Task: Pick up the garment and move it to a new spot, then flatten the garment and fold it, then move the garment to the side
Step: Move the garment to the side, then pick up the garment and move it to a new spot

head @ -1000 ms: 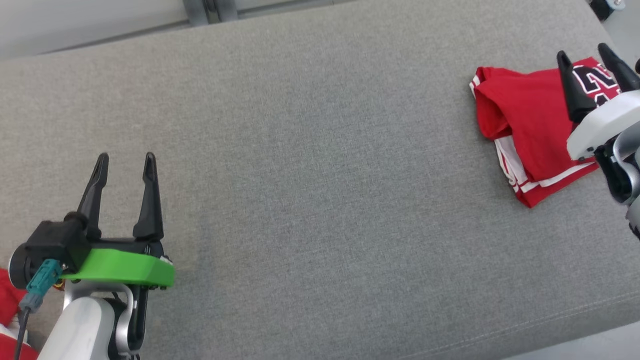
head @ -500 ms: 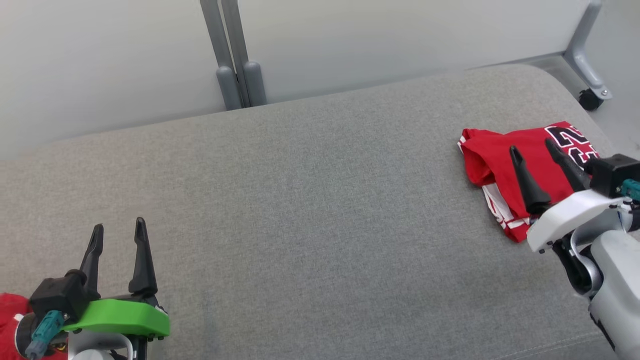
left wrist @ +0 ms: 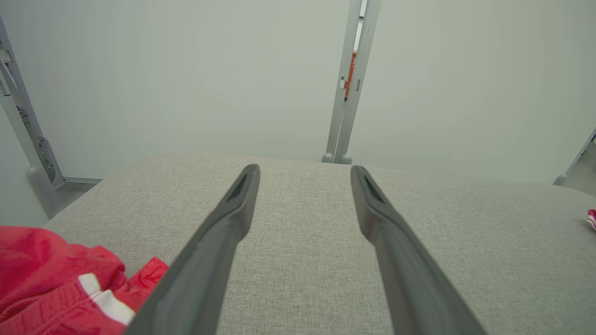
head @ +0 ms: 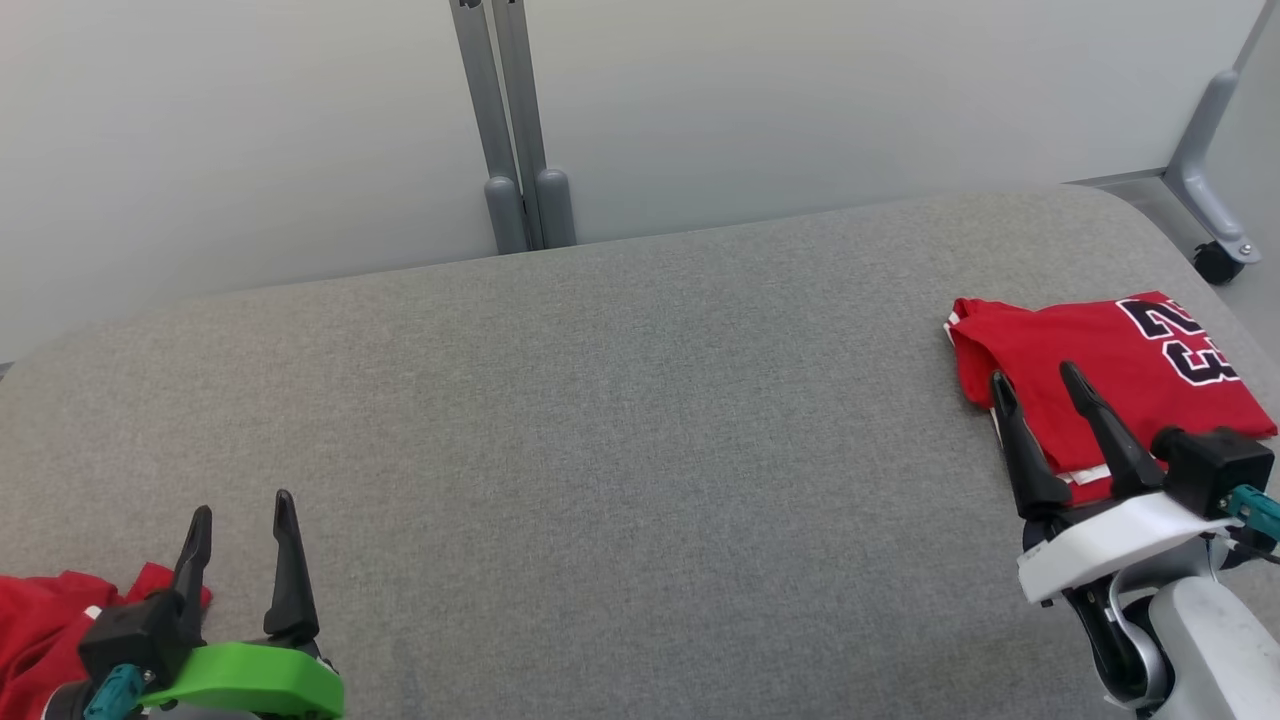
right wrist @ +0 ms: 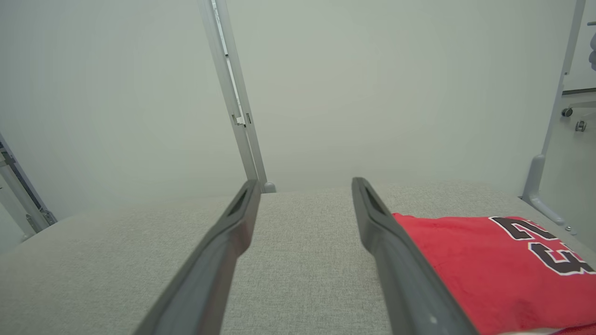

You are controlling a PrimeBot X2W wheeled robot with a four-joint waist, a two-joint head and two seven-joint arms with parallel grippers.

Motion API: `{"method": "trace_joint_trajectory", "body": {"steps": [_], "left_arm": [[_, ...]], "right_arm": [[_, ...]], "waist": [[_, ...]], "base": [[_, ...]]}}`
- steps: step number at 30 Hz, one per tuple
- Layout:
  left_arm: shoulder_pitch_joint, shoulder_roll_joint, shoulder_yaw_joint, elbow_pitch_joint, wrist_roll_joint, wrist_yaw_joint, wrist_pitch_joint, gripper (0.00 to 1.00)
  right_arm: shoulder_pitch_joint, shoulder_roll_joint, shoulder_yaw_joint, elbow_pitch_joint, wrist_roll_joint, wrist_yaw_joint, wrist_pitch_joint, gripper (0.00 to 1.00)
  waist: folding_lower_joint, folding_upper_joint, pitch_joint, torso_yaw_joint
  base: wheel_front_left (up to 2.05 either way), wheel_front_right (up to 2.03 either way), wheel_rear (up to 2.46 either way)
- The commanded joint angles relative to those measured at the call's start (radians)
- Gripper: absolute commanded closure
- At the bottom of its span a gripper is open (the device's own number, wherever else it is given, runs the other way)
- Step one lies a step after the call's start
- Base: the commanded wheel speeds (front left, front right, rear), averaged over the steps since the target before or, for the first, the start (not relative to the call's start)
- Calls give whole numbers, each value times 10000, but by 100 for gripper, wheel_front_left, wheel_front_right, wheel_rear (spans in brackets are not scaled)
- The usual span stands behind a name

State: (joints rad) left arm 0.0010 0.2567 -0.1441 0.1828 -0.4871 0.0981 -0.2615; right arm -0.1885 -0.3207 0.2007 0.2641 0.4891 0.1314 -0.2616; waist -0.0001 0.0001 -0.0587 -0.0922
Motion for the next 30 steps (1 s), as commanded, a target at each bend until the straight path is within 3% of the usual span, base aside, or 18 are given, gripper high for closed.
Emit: {"method": "trace_joint_trajectory", "body": {"steps": [1,9,30], "left_arm": [[134,-41,9,55,184,-109,-43,0],[140,-224,157,330,853,-521,-37,0],[-125,-706,702,683,1584,-1186,-39,0]], "right_arm": [[297,103,-138,-153,-109,-15,-39,0],[736,406,-569,-116,-890,-13,-41,0],[448,441,-579,519,-980,-13,-41,0]], "waist": [[1,-1,-28,30],[1,-1,-66,45],[1,-1,-66,91]], "base": [[0,0,0],[0,0,0],[0,0,0]]}}
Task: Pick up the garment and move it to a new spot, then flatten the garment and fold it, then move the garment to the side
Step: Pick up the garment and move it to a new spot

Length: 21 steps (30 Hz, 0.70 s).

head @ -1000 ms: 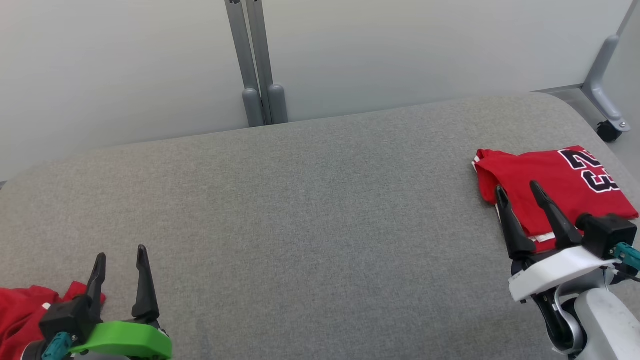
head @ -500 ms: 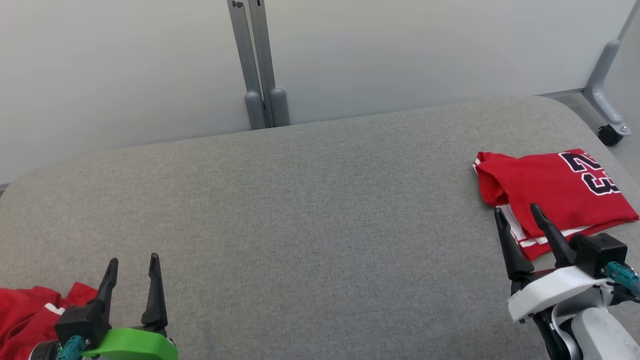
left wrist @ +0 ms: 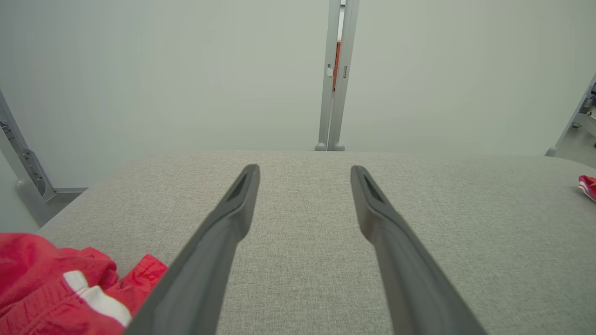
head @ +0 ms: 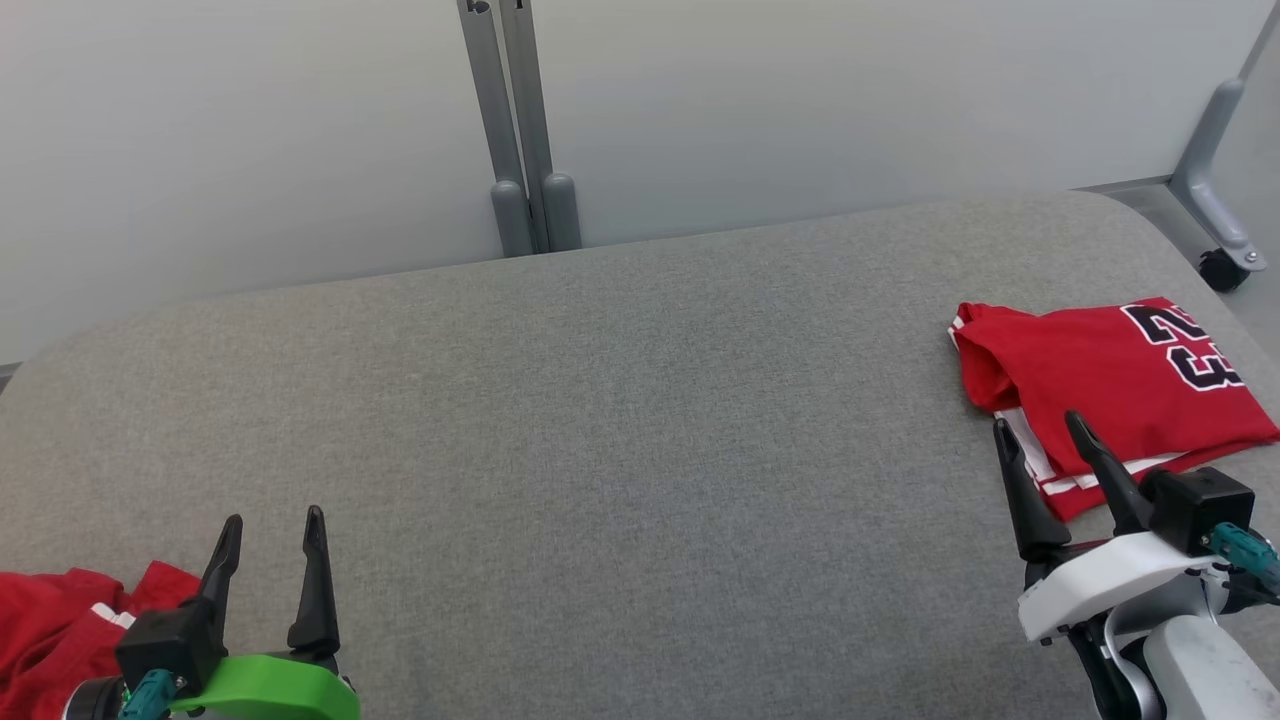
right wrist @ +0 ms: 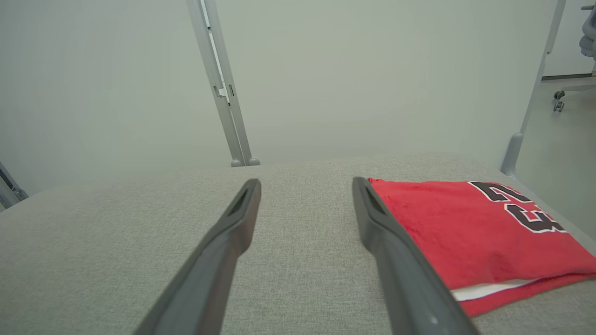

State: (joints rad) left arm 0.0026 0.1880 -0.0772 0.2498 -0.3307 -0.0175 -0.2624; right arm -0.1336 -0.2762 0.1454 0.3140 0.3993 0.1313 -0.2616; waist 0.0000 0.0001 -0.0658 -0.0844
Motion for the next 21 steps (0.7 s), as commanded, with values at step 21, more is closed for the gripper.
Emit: {"method": "trace_joint_trajectory", "body": {"steps": [21], "left_arm": [[-302,182,647,64,60,483,118,0]], "right_arm": [[-482,356,1046,100,147,-12,-42,0]], "waist": [[0,-1,174,2781]], "base": [[0,0,0]]}}
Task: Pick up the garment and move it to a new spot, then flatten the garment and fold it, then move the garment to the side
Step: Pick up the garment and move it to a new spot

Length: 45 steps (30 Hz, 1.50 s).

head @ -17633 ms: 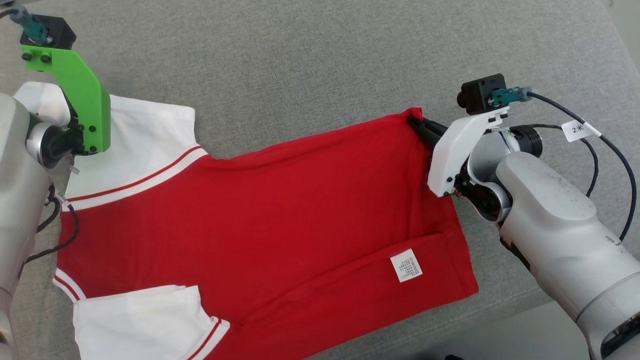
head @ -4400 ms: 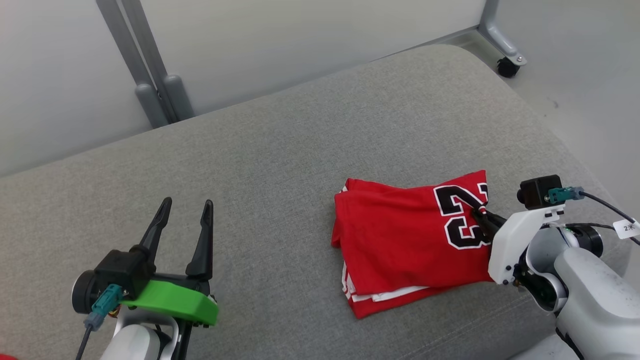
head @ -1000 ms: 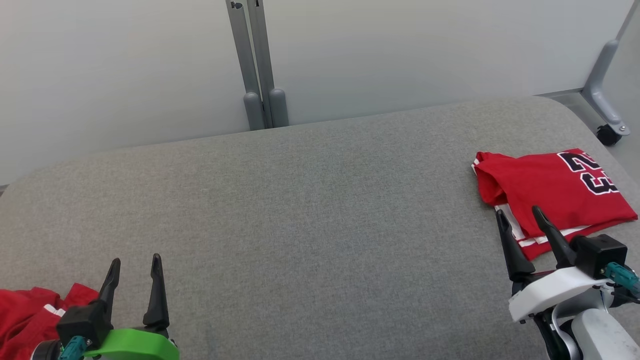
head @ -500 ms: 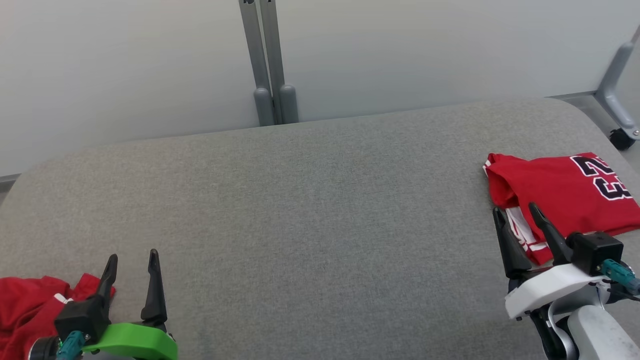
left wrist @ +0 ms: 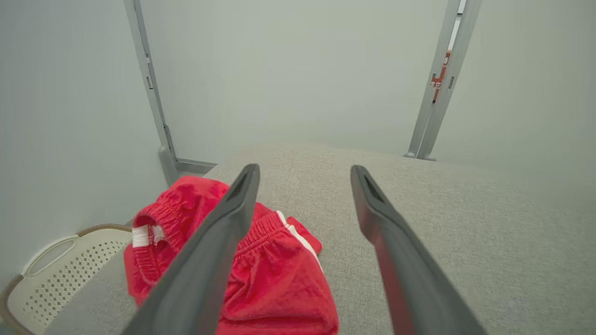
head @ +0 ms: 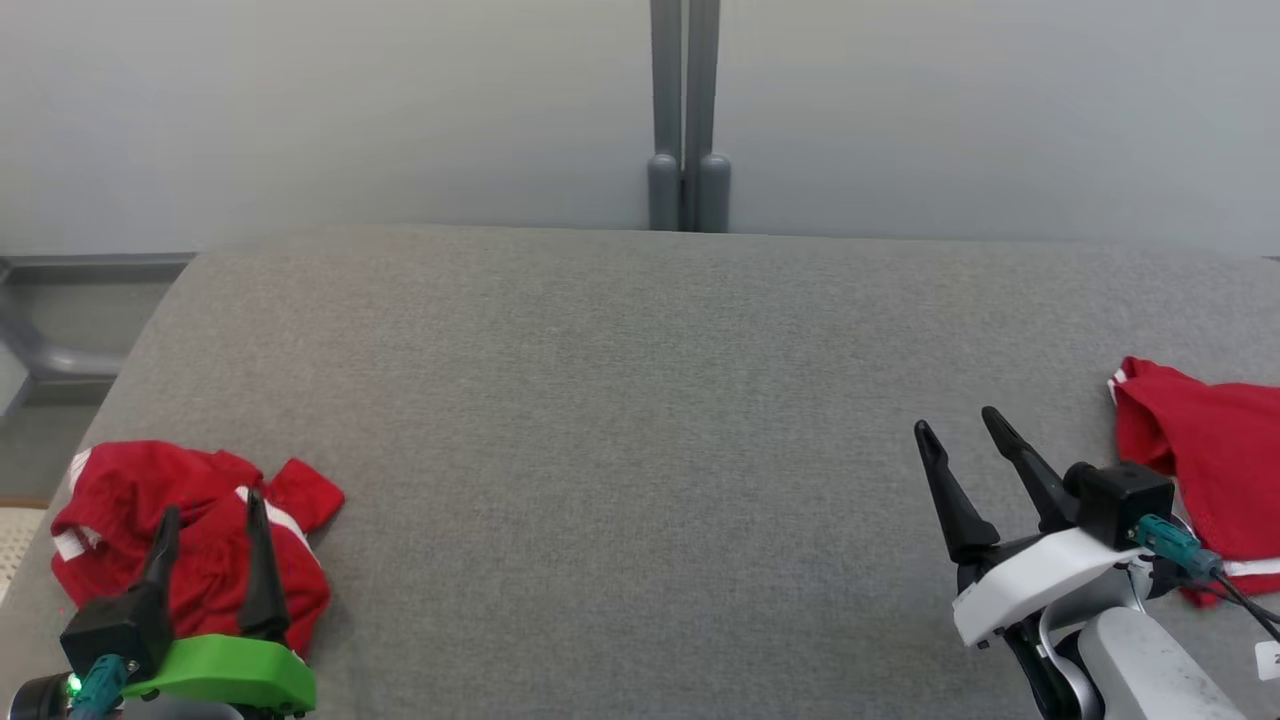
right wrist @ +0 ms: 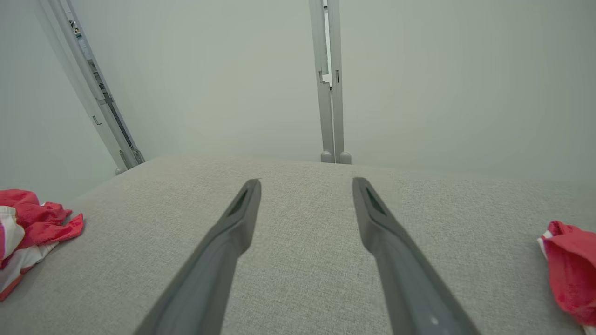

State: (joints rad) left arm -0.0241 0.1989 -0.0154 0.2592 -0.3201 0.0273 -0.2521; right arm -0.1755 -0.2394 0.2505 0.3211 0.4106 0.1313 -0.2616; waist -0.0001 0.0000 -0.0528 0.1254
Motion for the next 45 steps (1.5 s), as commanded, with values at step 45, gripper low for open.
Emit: {"method": "trace_joint_trajectory", "body": {"steps": [45], "left_arm": [[-4618,1759,-842,2921,-2937,-1321,9274,0]], "right_arm": [[-860,-252,492,-1144,24,-12,-38,0]], "waist": [[1,0,2178,413]], "base": [[0,0,0]]}}
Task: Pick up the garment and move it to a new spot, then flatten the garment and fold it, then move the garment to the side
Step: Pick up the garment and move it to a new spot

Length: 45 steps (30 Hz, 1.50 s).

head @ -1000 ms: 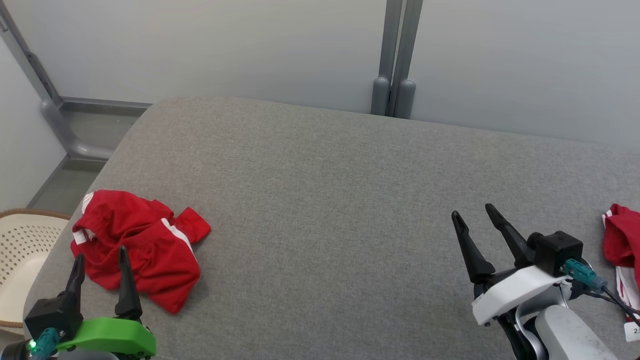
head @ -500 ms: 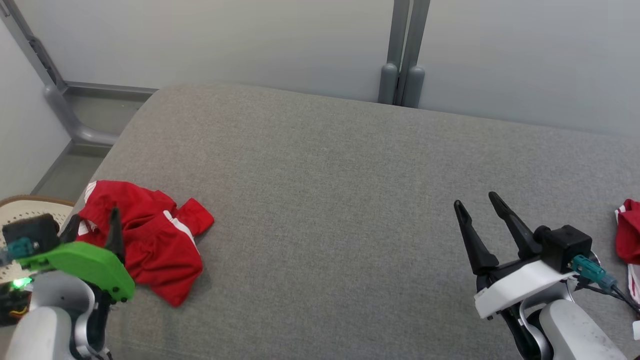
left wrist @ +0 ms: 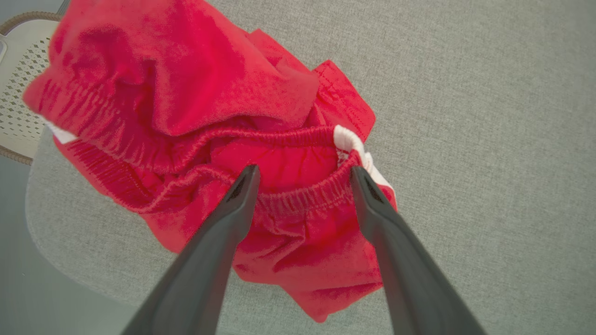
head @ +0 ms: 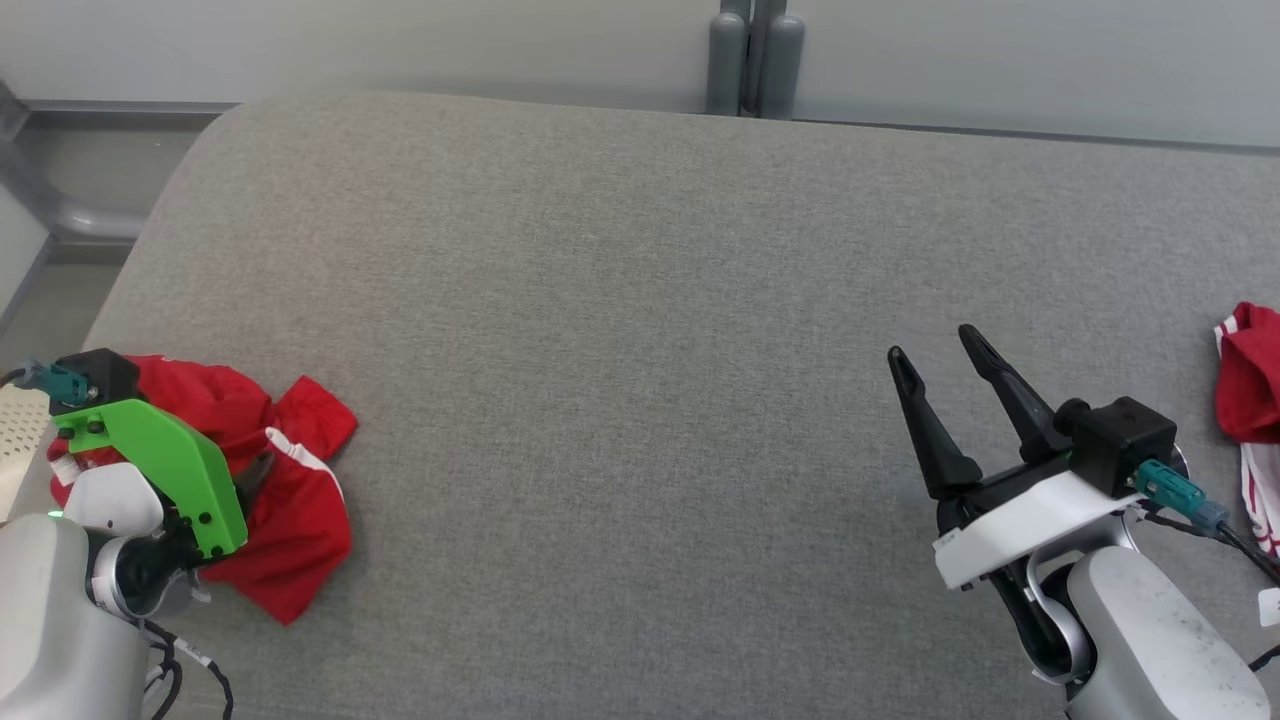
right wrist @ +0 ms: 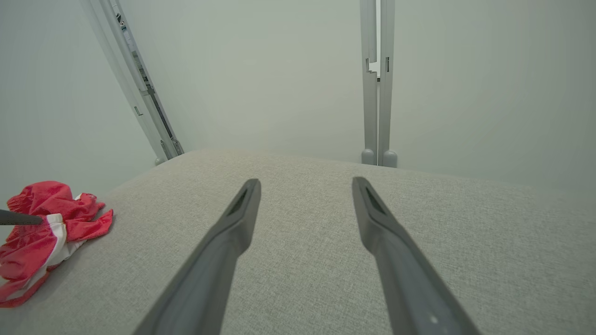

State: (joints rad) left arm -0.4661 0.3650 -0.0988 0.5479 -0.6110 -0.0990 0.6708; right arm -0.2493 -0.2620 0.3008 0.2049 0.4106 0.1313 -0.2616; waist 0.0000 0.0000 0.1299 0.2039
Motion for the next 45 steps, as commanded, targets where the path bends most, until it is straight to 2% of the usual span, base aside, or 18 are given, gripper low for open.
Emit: {"method": "trace_joint_trajectory", "body": {"steps": [1,7,9,10,11,21,27,31,40,45], "left_arm": [[-199,108,-93,202,-58,-77,202,0],[-272,195,-418,1145,-251,-198,776,0],[-279,202,-459,1392,-329,-223,720,40],[-295,235,-490,1494,-328,-233,651,91],[-312,265,-511,1548,-302,-243,530,100],[-441,690,-1290,1478,-118,-323,-360,100],[-656,1166,-2294,82,-223,-322,-636,100],[-1034,1368,-2757,-1270,-424,-322,-712,100],[-1396,802,-3201,-3828,-753,-294,-1030,100],[-1324,105,-3445,-4644,-627,-87,-1570,100]], "right_arm": [[-152,-14,6,35,47,-12,-39,0],[-309,32,76,94,80,-12,-40,0],[-320,54,99,141,90,-12,-40,0],[-326,61,103,156,88,-12,-40,0],[-320,73,94,165,90,-12,-40,0],[59,212,-3,313,10,-12,-41,0],[435,388,-142,381,-4,-12,-41,0],[637,487,-248,328,-47,-12,-41,0],[812,491,-543,206,-107,-12,-41,0],[817,326,-818,99,-59,-12,-41,0]], "waist": [[0,0,384,-427],[0,0,495,-639],[0,0,478,-688],[0,0,455,-707],[0,0,419,-717],[0,0,-368,-670],[0,0,-1235,-796],[0,0,-1587,-1207],[0,0,-1875,-2749],[0,0,-1776,-3686]], "base": [[0,0,0],[0,0,0],[0,0,0],[0,0,0],[0,0,0],[0,0,0],[0,0,0],[0,0,0],[0,0,0],[0,0,0]]}}
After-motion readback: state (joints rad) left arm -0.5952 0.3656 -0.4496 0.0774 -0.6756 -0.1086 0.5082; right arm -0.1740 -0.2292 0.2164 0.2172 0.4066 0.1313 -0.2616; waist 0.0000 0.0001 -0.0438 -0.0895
